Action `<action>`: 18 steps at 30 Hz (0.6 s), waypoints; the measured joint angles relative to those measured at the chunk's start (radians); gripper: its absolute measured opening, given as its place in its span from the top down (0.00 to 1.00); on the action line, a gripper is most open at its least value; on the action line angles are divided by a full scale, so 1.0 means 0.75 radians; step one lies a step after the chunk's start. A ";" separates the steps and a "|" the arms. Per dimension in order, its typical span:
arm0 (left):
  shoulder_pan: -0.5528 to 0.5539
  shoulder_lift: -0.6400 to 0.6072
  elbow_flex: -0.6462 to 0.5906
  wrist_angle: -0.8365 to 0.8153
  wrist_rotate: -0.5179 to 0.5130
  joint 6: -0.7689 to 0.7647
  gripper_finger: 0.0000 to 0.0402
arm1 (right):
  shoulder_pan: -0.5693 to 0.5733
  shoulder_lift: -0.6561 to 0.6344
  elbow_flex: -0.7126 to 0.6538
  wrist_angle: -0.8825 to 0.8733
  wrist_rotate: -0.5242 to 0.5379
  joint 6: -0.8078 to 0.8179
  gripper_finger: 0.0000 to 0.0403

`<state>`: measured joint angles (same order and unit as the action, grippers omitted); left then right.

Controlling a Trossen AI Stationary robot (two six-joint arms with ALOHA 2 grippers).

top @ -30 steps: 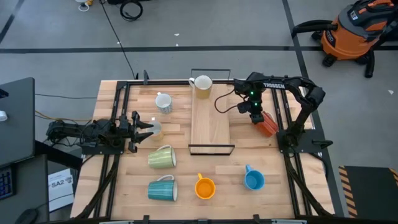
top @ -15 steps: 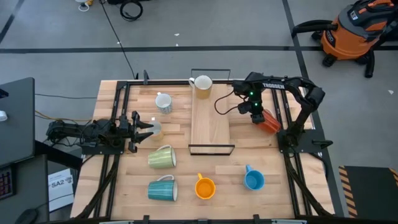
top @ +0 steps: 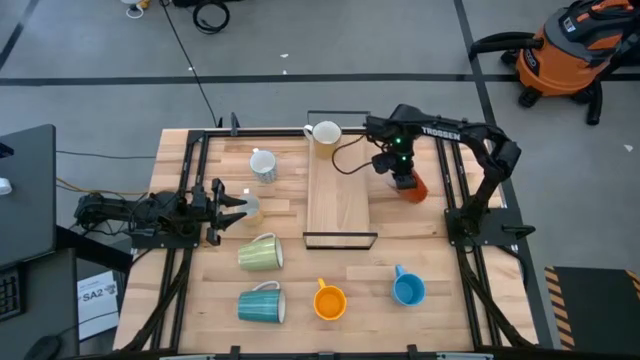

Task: Place coffee mugs
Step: Put the orange mug on the shelf

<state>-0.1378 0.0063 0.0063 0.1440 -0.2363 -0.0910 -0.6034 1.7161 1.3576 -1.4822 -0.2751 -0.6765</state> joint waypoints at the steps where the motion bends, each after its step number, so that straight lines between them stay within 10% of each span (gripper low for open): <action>1: 0.000 0.000 0.000 0.000 0.000 -0.001 0.59 | 0.006 0.000 0.030 0.000 0.000 0.001 0.93; 18: 0.000 0.000 0.000 0.000 0.000 0.000 0.59 | 0.110 0.000 0.475 0.002 0.148 0.004 0.94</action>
<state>-0.1377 0.0063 0.0063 0.1442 -0.2363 -0.0910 -0.5206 1.7161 1.7141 -1.4804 -0.1644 -0.6735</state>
